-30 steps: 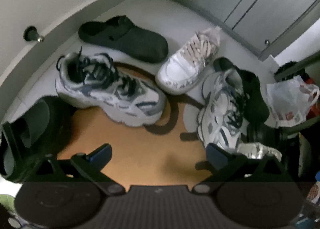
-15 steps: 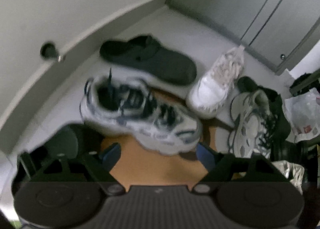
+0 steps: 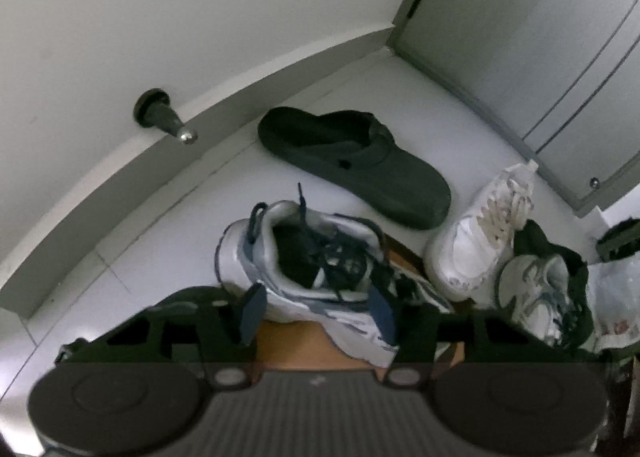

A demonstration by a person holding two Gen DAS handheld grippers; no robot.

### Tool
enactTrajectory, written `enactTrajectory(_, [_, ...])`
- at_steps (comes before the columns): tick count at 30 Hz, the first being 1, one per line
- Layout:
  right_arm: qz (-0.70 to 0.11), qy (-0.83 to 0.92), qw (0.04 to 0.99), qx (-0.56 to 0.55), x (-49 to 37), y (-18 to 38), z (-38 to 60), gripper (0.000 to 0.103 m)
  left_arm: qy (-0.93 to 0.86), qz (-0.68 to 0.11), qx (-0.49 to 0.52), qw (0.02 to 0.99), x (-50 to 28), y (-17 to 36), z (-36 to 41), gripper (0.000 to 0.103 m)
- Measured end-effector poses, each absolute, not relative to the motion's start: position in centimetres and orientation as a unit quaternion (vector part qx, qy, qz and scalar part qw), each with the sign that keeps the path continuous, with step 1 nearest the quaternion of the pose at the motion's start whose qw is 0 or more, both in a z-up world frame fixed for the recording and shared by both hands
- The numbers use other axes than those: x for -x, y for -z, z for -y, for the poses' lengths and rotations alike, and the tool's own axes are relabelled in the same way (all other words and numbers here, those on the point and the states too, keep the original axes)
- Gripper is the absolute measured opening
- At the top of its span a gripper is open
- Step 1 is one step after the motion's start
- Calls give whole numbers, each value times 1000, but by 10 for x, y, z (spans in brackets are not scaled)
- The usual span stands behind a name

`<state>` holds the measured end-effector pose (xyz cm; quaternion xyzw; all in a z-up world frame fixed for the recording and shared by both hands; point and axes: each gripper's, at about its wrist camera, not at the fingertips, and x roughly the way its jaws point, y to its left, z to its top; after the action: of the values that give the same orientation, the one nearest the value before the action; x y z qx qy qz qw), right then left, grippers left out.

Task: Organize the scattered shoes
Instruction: 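Close the left tool on the grey-white sneaker's collar and laces, then lift the grey-white sneaker off the mat with the left tool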

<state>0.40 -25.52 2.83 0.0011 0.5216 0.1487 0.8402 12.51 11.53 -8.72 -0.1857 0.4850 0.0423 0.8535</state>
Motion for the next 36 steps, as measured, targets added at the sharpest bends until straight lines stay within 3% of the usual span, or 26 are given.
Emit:
enactTrajectory(5, [-523,-154,838,2,-3,-29,251,103,-38,-477,188,858,-136,93,-117,51])
enactTrajectory(18, [-522,-160,838,5,1,-30,248,103,-48,-485,176,855,-157,117,-120,51])
enactTrajectory(23, [-525,-161,836,4,0,-28,246,103,-60,-474,160,864,-157,116,-128,57])
enactTrajectory(25, [-526,-163,835,4,0,-27,246,103,-59,-467,179,864,-155,113,-130,51])
enactTrajectory(27, [-525,-165,835,5,1,-28,244,103,-47,-468,193,861,-154,110,-129,37])
enactTrajectory(36, [-522,-167,837,7,3,-30,244,103,-53,-483,196,852,-157,117,-126,37])
